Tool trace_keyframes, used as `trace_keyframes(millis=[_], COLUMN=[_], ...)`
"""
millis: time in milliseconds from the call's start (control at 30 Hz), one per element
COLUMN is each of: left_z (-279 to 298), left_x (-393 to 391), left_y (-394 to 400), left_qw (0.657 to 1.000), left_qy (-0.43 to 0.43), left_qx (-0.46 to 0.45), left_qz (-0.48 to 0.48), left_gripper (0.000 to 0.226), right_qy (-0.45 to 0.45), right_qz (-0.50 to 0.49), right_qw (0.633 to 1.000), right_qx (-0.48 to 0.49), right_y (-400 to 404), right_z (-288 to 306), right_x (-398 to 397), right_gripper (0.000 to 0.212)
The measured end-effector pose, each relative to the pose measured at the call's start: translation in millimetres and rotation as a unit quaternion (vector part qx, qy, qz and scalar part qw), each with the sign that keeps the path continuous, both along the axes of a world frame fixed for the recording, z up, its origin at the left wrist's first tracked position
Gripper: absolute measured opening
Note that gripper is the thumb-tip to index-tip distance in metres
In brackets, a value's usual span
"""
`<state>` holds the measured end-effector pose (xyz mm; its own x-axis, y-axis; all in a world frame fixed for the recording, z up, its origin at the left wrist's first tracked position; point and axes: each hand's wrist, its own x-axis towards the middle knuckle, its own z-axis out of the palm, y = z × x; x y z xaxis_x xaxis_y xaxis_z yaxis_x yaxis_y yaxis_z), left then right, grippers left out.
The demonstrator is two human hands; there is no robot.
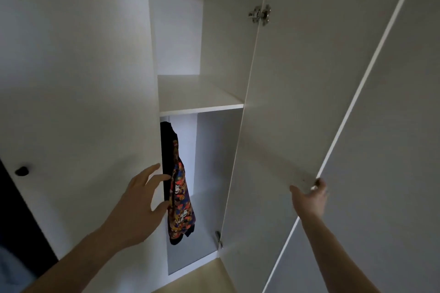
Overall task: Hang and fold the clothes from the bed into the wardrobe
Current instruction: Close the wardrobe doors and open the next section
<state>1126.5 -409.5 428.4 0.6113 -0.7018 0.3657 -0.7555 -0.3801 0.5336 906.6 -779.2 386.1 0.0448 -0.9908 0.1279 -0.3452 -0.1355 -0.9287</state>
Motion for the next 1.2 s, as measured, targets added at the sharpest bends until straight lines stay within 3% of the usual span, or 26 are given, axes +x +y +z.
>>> trace_keyframes(millis=[133, 233, 400, 733, 1000, 1200], left_z=[-12.6, -18.6, -19.3, -27.8, -17.3, -25.7], left_x=[13.0, 16.4, 25.9, 97.0, 185.6, 221.5], left_y=[17.1, 19.5, 32.3, 137.8, 184.6, 195.4], left_qw=[0.999, 0.998, 0.997, 0.976, 0.961, 0.963], left_qy=[0.018, 0.04, 0.044, 0.064, 0.108, 0.099], left_qx=[0.01, 0.013, -0.008, 0.013, 0.024, 0.071], left_qz=[0.036, 0.049, 0.061, 0.209, 0.254, 0.241], left_gripper=[0.051, 0.049, 0.047, 0.051, 0.071, 0.079], right_qy=[-0.013, -0.03, -0.079, -0.018, 0.052, 0.07], right_qz=[0.011, 0.054, 0.168, 0.441, 0.454, 0.442], right_qw=[1.0, 0.998, 0.983, 0.895, 0.885, 0.888], right_qx=[0.004, -0.013, -0.003, 0.058, 0.088, 0.105], right_y=[14.8, 59.3, 142.1, 214.4, 228.1, 217.4], right_z=[-3.6, -19.0, -38.9, -17.6, -9.1, -3.6], right_x=[12.5, 33.9, 85.1, 217.2, 313.6, 345.8], right_gripper=[0.053, 0.05, 0.065, 0.094, 0.106, 0.1])
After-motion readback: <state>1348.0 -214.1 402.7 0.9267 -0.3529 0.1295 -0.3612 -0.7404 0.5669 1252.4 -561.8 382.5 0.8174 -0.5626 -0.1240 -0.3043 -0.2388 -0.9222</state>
